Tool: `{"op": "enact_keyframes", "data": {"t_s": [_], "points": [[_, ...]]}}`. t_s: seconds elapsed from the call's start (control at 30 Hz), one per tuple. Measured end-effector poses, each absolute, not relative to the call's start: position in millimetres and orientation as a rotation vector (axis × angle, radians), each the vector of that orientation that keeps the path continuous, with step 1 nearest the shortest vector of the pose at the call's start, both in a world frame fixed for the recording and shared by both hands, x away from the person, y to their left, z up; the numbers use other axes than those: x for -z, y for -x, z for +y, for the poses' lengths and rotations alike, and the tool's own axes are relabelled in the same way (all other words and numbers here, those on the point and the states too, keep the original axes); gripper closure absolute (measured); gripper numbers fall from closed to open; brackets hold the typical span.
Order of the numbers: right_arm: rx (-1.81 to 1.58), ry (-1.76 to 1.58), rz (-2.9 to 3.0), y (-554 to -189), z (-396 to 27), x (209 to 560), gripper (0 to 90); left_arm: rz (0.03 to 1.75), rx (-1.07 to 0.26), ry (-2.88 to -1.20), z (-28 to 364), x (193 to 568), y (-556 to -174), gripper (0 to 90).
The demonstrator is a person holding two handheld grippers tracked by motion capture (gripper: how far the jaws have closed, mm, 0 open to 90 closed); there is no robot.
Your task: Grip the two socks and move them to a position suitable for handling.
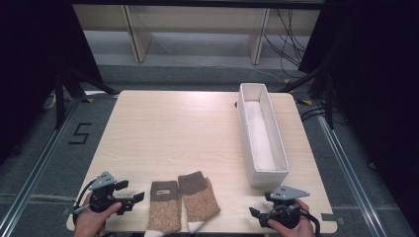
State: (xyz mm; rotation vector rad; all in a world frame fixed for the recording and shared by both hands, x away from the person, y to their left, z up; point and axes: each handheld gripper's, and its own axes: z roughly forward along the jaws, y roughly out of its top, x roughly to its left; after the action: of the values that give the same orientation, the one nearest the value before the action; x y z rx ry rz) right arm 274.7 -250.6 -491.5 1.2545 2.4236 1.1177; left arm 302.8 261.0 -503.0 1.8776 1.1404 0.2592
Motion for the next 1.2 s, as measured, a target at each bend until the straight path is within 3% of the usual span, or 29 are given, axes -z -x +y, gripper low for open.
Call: {"op": "enact_keyframes", "data": {"t_s": [0.47, 0.77, 1.0, 1.2], "points": [[-1.134, -1.197, 2.437, -277, -249, 492, 23.5, 1.085, -0.207, -1.922, 232, 505, -311, 16.1], [-1.130, -1.197, 2.441, -277, -248, 492, 23.5, 1.046, -0.174, -2.015, 215, 510, -323, 26.1], [-1.133, -1.146, 2.465, -278, -247, 493, 24.7, 1.053, -0.131, -2.045, 202, 516, -328, 28.9], [-1.155, -1.188, 2.456, -276, -247, 493, 24.8, 1.009, -0.132, -2.103, 202, 514, -327, 42.9]]}}
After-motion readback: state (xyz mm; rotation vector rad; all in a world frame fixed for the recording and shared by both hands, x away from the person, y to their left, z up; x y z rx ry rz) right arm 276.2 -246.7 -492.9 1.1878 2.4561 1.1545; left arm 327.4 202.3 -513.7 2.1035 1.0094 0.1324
